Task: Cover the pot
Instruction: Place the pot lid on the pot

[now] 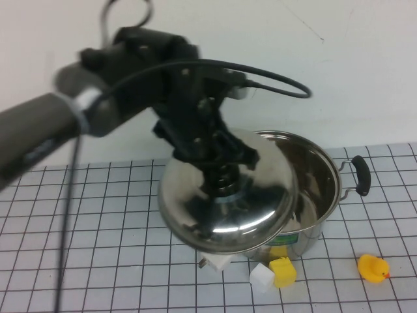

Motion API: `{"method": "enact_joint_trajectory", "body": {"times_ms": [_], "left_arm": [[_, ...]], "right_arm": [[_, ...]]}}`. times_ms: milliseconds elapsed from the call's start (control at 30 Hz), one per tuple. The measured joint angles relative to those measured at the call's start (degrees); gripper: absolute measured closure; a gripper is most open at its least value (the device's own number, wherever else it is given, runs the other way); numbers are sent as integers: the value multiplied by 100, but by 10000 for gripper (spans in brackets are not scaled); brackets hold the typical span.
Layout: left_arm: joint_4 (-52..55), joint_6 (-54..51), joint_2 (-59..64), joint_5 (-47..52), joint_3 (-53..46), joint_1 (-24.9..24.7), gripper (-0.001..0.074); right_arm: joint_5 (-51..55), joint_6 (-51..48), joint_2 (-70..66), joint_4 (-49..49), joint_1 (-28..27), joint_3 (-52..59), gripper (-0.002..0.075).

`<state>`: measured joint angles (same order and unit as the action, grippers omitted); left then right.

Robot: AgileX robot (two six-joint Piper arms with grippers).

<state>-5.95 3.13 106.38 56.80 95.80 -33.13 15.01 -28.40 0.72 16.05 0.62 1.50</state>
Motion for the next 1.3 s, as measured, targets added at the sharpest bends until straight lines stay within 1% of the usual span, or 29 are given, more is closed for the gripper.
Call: {"method": "enact_joint_trajectory", "body": {"times_ms": [167,300,500,733,1067,1300], "left_arm": [[292,-25,853,223,1128,-280,412],[423,-25,1336,243,1904,-410,412],[473,-36,1866,259,2551,-462,412],[413,-36,2285,199,2777,-496,412],[415,-36,2349,180,2830,-496,412],[595,-36,2373,530,3211,-496,412]], "right_arm": [[0,0,0,0,0,0,728],[0,0,0,0,0,0,728],[0,20,0,0,0,0,728],[0,20,0,0,0,0,728],[0,20,0,0,0,0,728],[0,20,0,0,0,0,728]]}}
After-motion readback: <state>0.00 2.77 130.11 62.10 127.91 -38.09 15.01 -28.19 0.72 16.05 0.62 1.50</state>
